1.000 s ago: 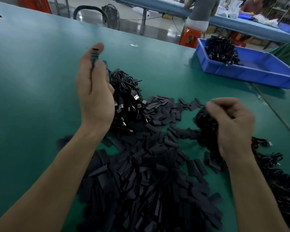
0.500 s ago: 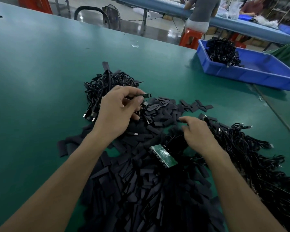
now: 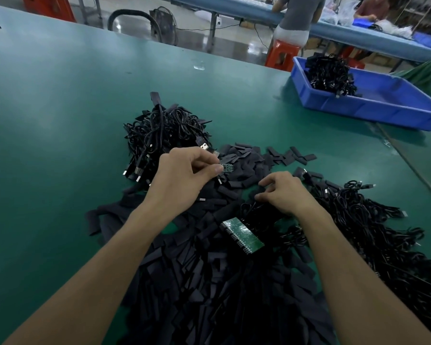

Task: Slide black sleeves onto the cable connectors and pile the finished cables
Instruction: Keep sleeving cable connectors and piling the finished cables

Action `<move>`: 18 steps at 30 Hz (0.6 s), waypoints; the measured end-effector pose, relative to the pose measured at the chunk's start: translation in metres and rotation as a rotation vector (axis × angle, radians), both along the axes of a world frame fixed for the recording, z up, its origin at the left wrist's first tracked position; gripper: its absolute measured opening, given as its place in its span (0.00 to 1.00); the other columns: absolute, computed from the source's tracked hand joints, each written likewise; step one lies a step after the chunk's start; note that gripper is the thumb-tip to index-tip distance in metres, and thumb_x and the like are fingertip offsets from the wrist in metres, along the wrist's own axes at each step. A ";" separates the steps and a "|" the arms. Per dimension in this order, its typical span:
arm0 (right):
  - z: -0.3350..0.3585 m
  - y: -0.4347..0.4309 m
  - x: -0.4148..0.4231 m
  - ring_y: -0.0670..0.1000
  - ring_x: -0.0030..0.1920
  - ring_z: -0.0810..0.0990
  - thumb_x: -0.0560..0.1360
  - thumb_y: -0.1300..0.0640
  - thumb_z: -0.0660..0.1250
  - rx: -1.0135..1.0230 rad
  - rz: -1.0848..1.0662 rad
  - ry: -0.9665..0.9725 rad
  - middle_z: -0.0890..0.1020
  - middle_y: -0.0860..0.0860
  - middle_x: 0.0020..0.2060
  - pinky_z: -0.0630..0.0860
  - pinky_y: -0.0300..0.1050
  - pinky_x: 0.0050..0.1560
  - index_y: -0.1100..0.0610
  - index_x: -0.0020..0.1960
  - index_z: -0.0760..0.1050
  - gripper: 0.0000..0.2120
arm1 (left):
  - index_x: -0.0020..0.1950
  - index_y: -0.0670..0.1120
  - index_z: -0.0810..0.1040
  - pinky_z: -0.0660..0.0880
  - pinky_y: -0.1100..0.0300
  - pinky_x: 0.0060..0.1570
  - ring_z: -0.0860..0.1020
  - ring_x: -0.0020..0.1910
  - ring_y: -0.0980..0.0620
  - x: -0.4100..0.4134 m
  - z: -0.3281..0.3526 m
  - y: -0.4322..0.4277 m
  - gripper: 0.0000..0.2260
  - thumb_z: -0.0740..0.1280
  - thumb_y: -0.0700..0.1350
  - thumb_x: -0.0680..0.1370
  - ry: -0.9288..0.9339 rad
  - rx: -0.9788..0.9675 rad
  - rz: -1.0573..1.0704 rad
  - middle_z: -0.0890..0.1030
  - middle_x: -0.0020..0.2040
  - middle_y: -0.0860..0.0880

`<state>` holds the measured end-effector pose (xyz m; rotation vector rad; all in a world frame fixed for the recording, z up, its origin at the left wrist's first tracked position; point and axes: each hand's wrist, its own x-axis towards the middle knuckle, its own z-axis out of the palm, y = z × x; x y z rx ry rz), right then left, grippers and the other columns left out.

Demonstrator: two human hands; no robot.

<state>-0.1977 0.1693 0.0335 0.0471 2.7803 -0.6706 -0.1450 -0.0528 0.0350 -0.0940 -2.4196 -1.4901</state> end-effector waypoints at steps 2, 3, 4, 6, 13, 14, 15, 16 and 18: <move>-0.001 0.001 0.001 0.55 0.56 0.79 0.74 0.54 0.76 -0.027 -0.003 0.024 0.81 0.49 0.47 0.72 0.60 0.65 0.50 0.55 0.76 0.13 | 0.47 0.51 0.85 0.76 0.72 0.42 0.81 0.38 0.64 -0.001 -0.001 -0.001 0.03 0.75 0.48 0.75 -0.015 -0.004 0.004 0.84 0.38 0.57; -0.002 0.001 0.002 0.54 0.56 0.79 0.73 0.54 0.77 -0.045 -0.003 0.052 0.80 0.48 0.47 0.73 0.59 0.64 0.49 0.51 0.76 0.11 | 0.47 0.51 0.85 0.76 0.72 0.41 0.81 0.38 0.64 -0.001 -0.001 0.000 0.03 0.75 0.48 0.75 -0.021 -0.002 0.007 0.84 0.38 0.57; -0.003 0.001 0.003 0.54 0.55 0.79 0.73 0.55 0.77 -0.065 0.003 0.089 0.80 0.48 0.46 0.74 0.56 0.62 0.48 0.48 0.76 0.10 | 0.48 0.51 0.84 0.76 0.72 0.41 0.81 0.37 0.64 -0.001 -0.002 -0.001 0.03 0.75 0.49 0.76 -0.026 0.003 0.009 0.84 0.38 0.57; -0.001 0.001 0.004 0.52 0.52 0.80 0.73 0.55 0.77 -0.122 0.040 0.165 0.80 0.48 0.44 0.75 0.43 0.50 0.49 0.44 0.76 0.09 | 0.48 0.52 0.84 0.77 0.72 0.40 0.81 0.36 0.64 -0.002 -0.003 -0.001 0.03 0.75 0.48 0.76 -0.038 0.024 0.013 0.84 0.37 0.56; 0.016 -0.001 0.013 0.47 0.35 0.82 0.76 0.57 0.74 -0.461 0.137 0.289 0.84 0.50 0.35 0.77 0.37 0.38 0.54 0.44 0.76 0.07 | 0.52 0.47 0.85 0.79 0.67 0.38 0.83 0.36 0.57 -0.005 -0.006 -0.001 0.04 0.72 0.44 0.78 -0.049 0.097 -0.005 0.85 0.38 0.52; 0.018 -0.003 0.015 0.48 0.33 0.82 0.77 0.58 0.72 -0.519 0.134 0.284 0.84 0.51 0.34 0.77 0.38 0.36 0.56 0.45 0.73 0.07 | 0.52 0.47 0.85 0.79 0.68 0.38 0.83 0.36 0.57 -0.005 -0.006 -0.001 0.04 0.72 0.44 0.78 -0.052 0.102 -0.014 0.85 0.38 0.52; 0.018 -0.005 0.017 0.48 0.31 0.82 0.79 0.58 0.69 -0.560 0.135 0.268 0.85 0.51 0.34 0.77 0.38 0.35 0.56 0.46 0.71 0.07 | 0.52 0.48 0.85 0.79 0.67 0.37 0.83 0.36 0.57 -0.004 -0.007 -0.001 0.04 0.72 0.43 0.78 -0.056 0.102 -0.024 0.85 0.37 0.53; 0.019 -0.007 0.019 0.48 0.30 0.81 0.81 0.58 0.66 -0.583 0.140 0.259 0.85 0.51 0.33 0.76 0.38 0.34 0.56 0.46 0.69 0.07 | 0.51 0.48 0.84 0.79 0.68 0.37 0.84 0.37 0.57 -0.004 -0.006 0.000 0.03 0.72 0.43 0.78 -0.058 0.104 -0.036 0.85 0.37 0.53; 0.018 -0.010 0.024 0.48 0.29 0.80 0.82 0.58 0.64 -0.617 0.141 0.278 0.84 0.51 0.33 0.75 0.38 0.33 0.54 0.48 0.67 0.07 | 0.50 0.50 0.84 0.79 0.68 0.37 0.83 0.37 0.57 -0.002 -0.005 0.001 0.03 0.72 0.43 0.78 -0.055 0.109 -0.060 0.85 0.37 0.54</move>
